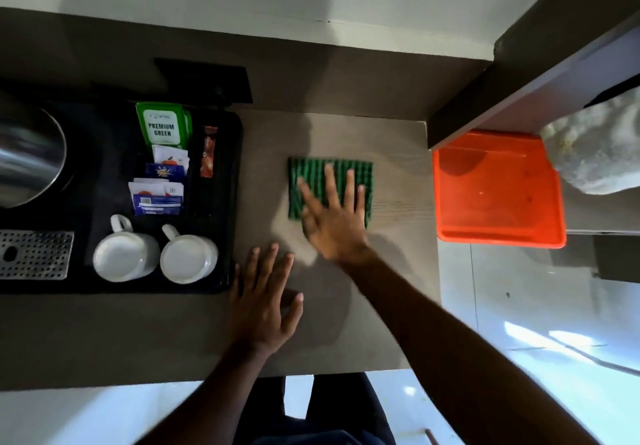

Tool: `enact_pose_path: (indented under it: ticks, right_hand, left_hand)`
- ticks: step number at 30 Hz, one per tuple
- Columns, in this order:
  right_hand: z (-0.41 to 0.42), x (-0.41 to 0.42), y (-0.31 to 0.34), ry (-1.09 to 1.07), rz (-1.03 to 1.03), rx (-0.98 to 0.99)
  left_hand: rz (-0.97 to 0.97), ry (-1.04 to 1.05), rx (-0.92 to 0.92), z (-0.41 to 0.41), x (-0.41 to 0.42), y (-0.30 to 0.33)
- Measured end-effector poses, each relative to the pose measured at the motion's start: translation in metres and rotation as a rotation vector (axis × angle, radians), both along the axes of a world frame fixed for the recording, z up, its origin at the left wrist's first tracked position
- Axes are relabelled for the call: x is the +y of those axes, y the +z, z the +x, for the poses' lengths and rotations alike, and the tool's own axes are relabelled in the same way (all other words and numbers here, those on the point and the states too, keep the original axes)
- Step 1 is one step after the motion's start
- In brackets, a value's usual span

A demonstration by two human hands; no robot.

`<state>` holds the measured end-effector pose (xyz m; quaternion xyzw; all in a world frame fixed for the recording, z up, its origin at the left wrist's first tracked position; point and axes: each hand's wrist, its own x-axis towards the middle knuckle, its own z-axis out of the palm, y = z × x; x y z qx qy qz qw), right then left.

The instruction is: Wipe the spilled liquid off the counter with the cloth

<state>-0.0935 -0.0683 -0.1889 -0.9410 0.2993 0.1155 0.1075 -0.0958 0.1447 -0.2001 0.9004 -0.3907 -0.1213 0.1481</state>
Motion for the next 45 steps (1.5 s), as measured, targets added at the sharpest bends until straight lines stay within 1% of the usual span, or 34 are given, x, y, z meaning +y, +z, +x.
enact_pose_path:
  ticks: [2,4,6,8,10,11,13,15,17,18,20,22,23,24,25,27,29,31,33,34,35,36,37,38,40,42,44,45]
  right_hand:
    - [-0.048,0.005,0.0,0.07,-0.02,-0.042]
    - [-0.07,-0.024,-0.002,0.075,-0.01,-0.025]
    - [-0.056,-0.056,-0.007,-0.017,-0.03,0.01]
    - [-0.021,-0.075,-0.011,-0.121,-0.015,-0.002]
    - [-0.005,-0.067,-0.01,-0.158,0.011,-0.014]
    - [-0.008,-0.055,-0.009,-0.126,-0.007,-0.013]
    - [-0.042,-0.021,-0.007,-0.005,-0.043,-0.022]
    - [-0.102,0.014,-0.001,0.086,-0.017,-0.017]
    - [-0.149,0.011,0.006,0.099,0.023,0.053]
    - [-0.154,-0.007,0.008,0.057,0.023,0.07]
    - [-0.124,-0.047,0.008,-0.111,-0.001,0.077]
    - [-0.065,-0.067,0.005,-0.231,0.012,0.046]
    - [-0.042,-0.059,0.004,-0.215,0.009,0.043]
    - [-0.029,-0.041,0.002,-0.153,0.002,0.027]
    - [-0.028,-0.017,0.003,-0.059,-0.007,0.015]
    - [-0.071,0.028,0.004,0.109,-0.009,0.004]
    - [-0.133,0.038,0.011,0.159,0.041,0.04]
    - [-0.158,0.004,0.016,0.096,0.029,0.068]
    - [-0.13,-0.034,0.013,-0.082,-0.008,0.07]
    - [-0.106,-0.044,0.01,-0.181,-0.01,0.039]
    - [-0.081,-0.046,0.009,-0.243,0.027,0.029]
    - [-0.066,-0.038,0.007,-0.264,0.053,0.033]
    - [-0.058,-0.022,0.005,-0.235,0.057,0.017]
    - [-0.062,-0.001,0.003,-0.155,0.035,0.011]
    - [-0.109,0.046,0.003,0.007,0.004,0.006]
    - [-0.176,0.071,0.008,0.077,0.06,0.025]
    - [-0.217,0.051,0.013,0.045,0.113,0.085]
    - [-0.22,0.03,0.012,-0.012,0.105,0.12]
  left_hand:
    - [-0.025,0.013,0.009,0.002,0.0,-0.002]
    - [-0.02,0.022,-0.012,0.002,0.002,-0.007]
    - [-0.023,0.01,-0.024,0.0,0.003,-0.008]
    - [-0.049,0.007,-0.021,0.001,0.001,-0.005]
    - [-0.052,0.005,-0.033,0.0,0.0,0.0]
    - [-0.047,0.003,-0.033,-0.001,0.001,0.002]
    - [-0.028,0.005,-0.028,-0.001,0.002,0.004]
    - [0.007,0.001,-0.031,-0.001,0.005,0.005]
    - [0.03,-0.008,-0.046,-0.006,0.01,0.006]
    - [0.038,-0.016,-0.051,-0.007,0.012,0.006]
    - [0.047,-0.018,-0.052,-0.008,0.012,0.005]
    - [0.032,-0.005,-0.058,-0.008,0.011,0.002]
    - [0.02,-0.001,-0.058,-0.009,0.011,0.001]
    - [0.007,0.001,-0.053,-0.01,0.012,0.0]
    - [-0.009,0.003,-0.05,-0.009,0.013,-0.001]
    - [-0.041,0.008,-0.048,-0.006,0.014,-0.003]
    - [-0.043,0.017,-0.038,-0.006,0.014,-0.005]
    - [-0.041,0.02,-0.032,-0.008,0.014,-0.005]
    - [-0.052,0.019,-0.039,-0.008,0.014,-0.006]
    - [-0.053,0.018,-0.034,-0.009,0.013,-0.006]
    - [-0.051,0.019,-0.032,-0.008,0.014,-0.005]
    - [-0.046,0.014,-0.032,-0.009,0.014,-0.005]
    - [-0.04,0.007,-0.044,-0.009,0.015,-0.004]
    - [-0.036,0.003,-0.061,-0.008,0.015,-0.004]
    - [-0.024,-0.002,-0.08,-0.007,0.016,-0.003]
    - [-0.014,-0.002,-0.09,-0.008,0.017,-0.003]
    - [-0.004,-0.003,-0.091,-0.009,0.017,-0.002]
    - [0.002,-0.004,-0.087,-0.008,0.016,-0.002]
